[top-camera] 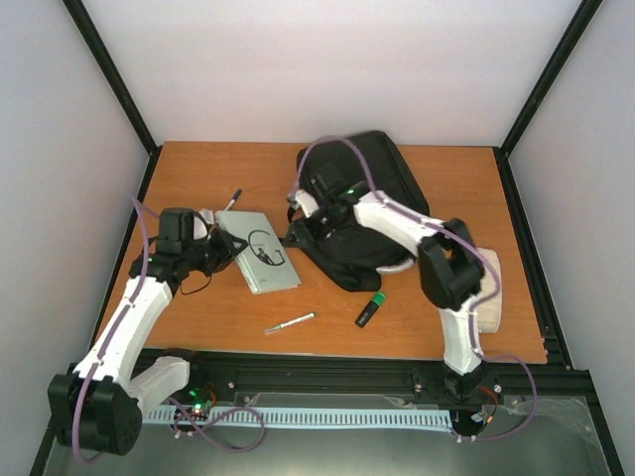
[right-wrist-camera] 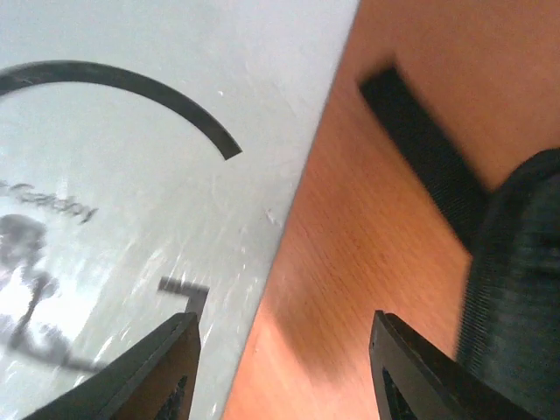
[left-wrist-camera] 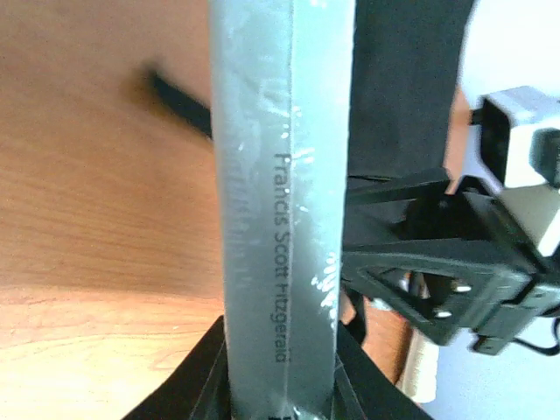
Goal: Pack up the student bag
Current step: Pick up the book from the center of the board.
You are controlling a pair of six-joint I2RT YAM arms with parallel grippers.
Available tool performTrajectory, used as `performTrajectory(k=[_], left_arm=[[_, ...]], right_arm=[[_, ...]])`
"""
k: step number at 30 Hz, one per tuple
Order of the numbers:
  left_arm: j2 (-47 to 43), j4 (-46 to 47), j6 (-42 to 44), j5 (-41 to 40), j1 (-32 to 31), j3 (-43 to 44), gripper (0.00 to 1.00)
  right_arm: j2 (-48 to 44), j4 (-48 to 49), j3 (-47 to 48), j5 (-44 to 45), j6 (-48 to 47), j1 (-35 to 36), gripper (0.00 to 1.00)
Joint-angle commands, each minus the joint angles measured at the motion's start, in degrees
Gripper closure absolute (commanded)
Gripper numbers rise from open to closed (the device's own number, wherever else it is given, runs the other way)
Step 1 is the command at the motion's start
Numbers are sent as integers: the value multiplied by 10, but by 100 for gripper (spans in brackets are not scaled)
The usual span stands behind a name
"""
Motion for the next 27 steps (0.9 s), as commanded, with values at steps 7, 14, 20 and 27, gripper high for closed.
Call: performTrajectory(k=[7, 14, 20, 27], left_arm=[[-55, 53, 82, 132, -4, 107, 99], [-38, 193, 83, 181, -6, 121, 99], [-7, 318, 40, 200, -43, 147, 99], [61, 448, -2, 197, -108, 188, 99]], right_arm=[[-277, 12, -95, -14, -53, -175, 20], [-402, -3, -156, -43, -85, -293, 1], [-466, 7, -219, -143, -65, -336, 0], [-470, 42, -236, -273, -13, -336, 0]])
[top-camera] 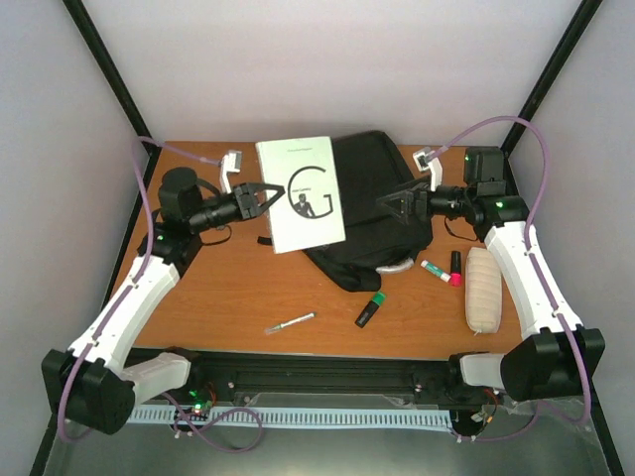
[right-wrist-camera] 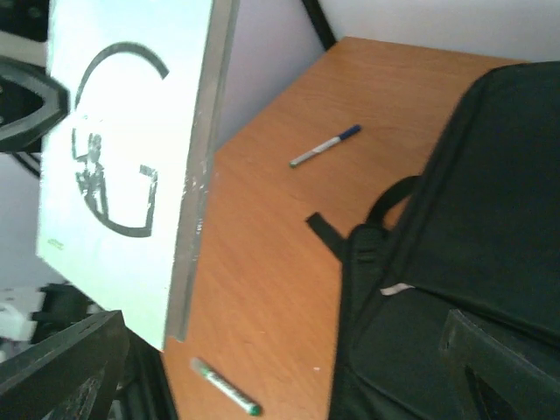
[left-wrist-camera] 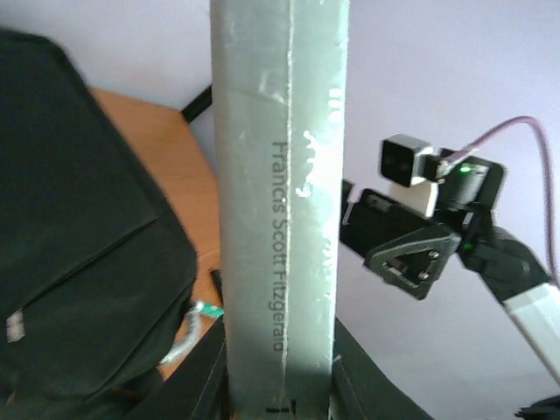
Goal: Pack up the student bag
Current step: Pick up the book from the center of the board.
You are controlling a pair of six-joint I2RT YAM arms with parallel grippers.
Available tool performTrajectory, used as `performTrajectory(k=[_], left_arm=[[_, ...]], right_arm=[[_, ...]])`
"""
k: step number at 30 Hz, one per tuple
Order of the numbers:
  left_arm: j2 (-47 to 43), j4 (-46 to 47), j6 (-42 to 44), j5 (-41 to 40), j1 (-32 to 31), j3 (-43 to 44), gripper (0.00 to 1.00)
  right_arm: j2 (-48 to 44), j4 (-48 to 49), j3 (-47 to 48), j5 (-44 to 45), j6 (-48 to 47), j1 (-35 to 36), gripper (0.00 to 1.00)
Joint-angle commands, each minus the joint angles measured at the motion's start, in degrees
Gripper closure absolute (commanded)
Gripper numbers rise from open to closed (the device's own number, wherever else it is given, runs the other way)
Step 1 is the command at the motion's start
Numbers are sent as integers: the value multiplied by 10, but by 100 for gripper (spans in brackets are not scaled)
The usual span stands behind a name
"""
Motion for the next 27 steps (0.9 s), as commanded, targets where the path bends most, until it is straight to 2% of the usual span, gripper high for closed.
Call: performTrajectory(k=[1, 10, 15, 22, 27], left_arm=[[32, 205, -51, 24, -33, 57, 99], [134, 364, -125, 19, -82, 90, 99], [181, 432, -172, 28, -90, 104, 99], [217, 454, -188, 42, -91, 107, 99], [236, 497, -213, 49, -92, 99, 99]], right_arm=[[5, 36, -4, -113, 48, -2, 0], [56, 57, -1, -220, 115, 2, 0], [58, 59, -1, -256, 116, 20, 1], [39, 63, 9, -309, 143, 23, 12], [35, 61, 32, -310, 185, 23, 22]])
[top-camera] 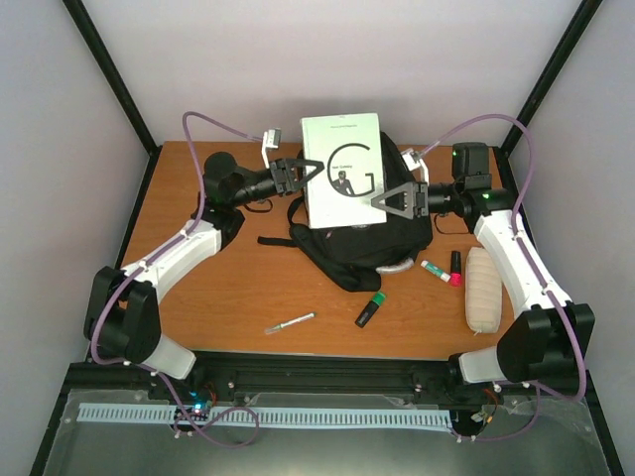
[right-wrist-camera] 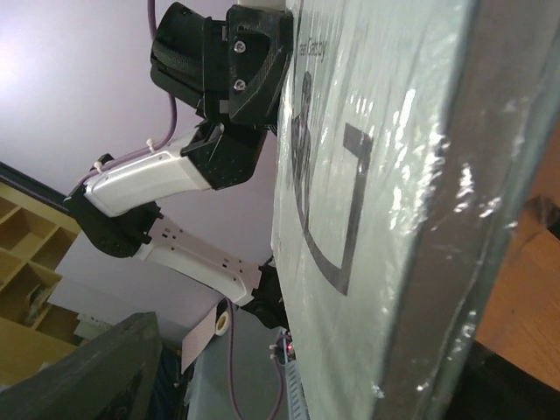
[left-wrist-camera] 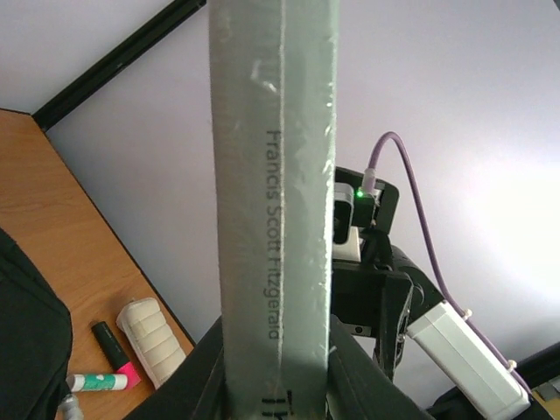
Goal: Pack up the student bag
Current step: Pick up the book from the center of the board.
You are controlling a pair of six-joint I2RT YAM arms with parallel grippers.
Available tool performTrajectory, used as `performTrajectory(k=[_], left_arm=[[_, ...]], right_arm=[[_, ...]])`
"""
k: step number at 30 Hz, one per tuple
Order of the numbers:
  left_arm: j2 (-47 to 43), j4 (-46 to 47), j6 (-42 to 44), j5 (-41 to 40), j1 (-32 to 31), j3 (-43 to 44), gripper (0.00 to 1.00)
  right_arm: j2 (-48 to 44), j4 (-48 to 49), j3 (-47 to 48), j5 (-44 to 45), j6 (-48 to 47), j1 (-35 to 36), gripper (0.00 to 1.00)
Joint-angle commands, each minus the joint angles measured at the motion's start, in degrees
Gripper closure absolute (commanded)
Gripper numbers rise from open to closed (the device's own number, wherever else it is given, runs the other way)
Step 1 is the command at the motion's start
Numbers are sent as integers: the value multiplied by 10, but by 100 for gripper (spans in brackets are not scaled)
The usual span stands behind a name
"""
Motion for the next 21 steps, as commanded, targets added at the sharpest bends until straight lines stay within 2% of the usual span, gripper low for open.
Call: performTrajectory(k=[1, 8, 11, 13, 15, 16, 17, 19, 20, 21], left_arm=[[6, 118, -25, 9, -9, 35, 99], [33, 99, -10, 21, -37, 55, 99], [41, 88, -4, 19, -43, 56, 99], [44, 81, 0, 13, -43, 54, 99], [47, 67, 11, 10, -43, 54, 99], [49, 54, 20, 7, -43, 56, 94], [49, 28, 34, 2, -43, 63, 84], [53, -55, 79, -9, -43, 78, 55], [54, -102, 108, -18, -43, 86, 45], [55, -155, 140, -35, -43, 96, 39]], right_arm=[[-20, 18, 30, -33, 52, 4, 24], [-11, 58, 30, -4, 101, 4, 41], [-12, 60, 31, 13, 100, 4, 61], [-18, 63, 25, 28, 104, 1, 78], [-25, 66, 16, 42, 107, -5, 83], [-28, 64, 11, 50, 108, -11, 90], [-30, 58, 6, 65, 105, -19, 96], [-32, 46, -8, 86, 93, -48, 97], [-30, 36, -15, 93, 82, -66, 97], [-28, 19, -18, 103, 58, -84, 97]])
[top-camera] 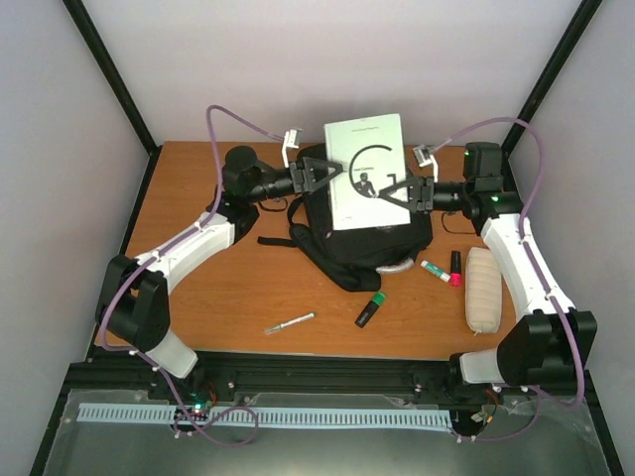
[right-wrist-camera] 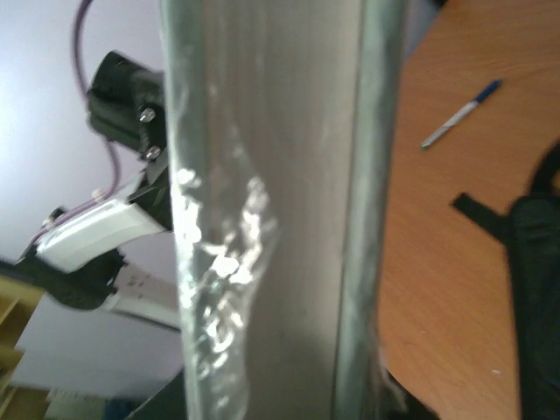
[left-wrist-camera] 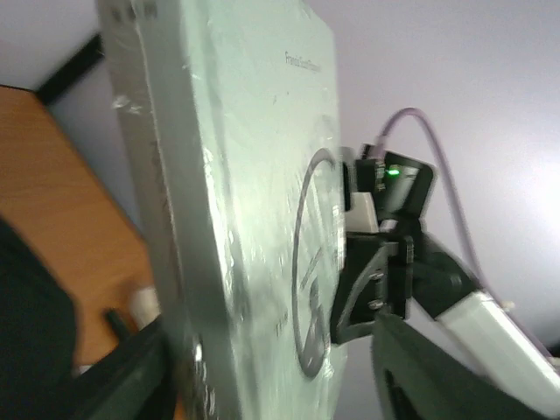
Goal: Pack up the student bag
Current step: Pick up the book from the center of the board, then place the book in the student bag.
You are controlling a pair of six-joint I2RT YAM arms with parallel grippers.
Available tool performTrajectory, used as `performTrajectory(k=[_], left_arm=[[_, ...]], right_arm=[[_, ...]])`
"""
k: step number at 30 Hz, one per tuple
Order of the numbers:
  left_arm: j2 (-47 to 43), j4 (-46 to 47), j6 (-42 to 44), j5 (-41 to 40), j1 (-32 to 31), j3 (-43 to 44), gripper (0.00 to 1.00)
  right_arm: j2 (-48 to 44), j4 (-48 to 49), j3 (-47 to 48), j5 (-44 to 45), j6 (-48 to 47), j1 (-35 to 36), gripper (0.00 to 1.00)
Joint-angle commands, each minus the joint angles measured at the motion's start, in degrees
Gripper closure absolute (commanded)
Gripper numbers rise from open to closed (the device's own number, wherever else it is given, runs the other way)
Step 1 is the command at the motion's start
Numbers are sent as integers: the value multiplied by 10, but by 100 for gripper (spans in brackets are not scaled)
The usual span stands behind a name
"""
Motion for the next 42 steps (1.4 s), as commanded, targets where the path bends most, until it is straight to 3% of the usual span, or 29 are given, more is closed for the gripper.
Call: performTrajectory(k=[1, 7, 12, 20, 28, 34, 42], left_arm=[[10, -206, 148, -60, -4, 64, 36], [64, -441, 309, -120, -8, 135, 33], [115, -549, 429, -198, -51, 183, 34], [225, -719, 619, -308, -157, 323, 35], [302, -781, 696, -275, -197, 387, 34], [343, -787, 725, -380, -219, 402, 33], [366, -766, 732, -390, -218, 406, 42]], right_arm=[[-14, -34, -20, 64, -65, -84, 97], [-35, -77, -83, 134, -217, -204, 97], [-59, -45, -160, 191, -240, -279, 97], [-110, -32, -199, 240, -264, -314, 97], [-140, -20, -220, 245, -266, -319, 97], [-137, -22, -222, 237, -266, -324, 97], [-127, -24, -223, 227, -268, -327, 97]])
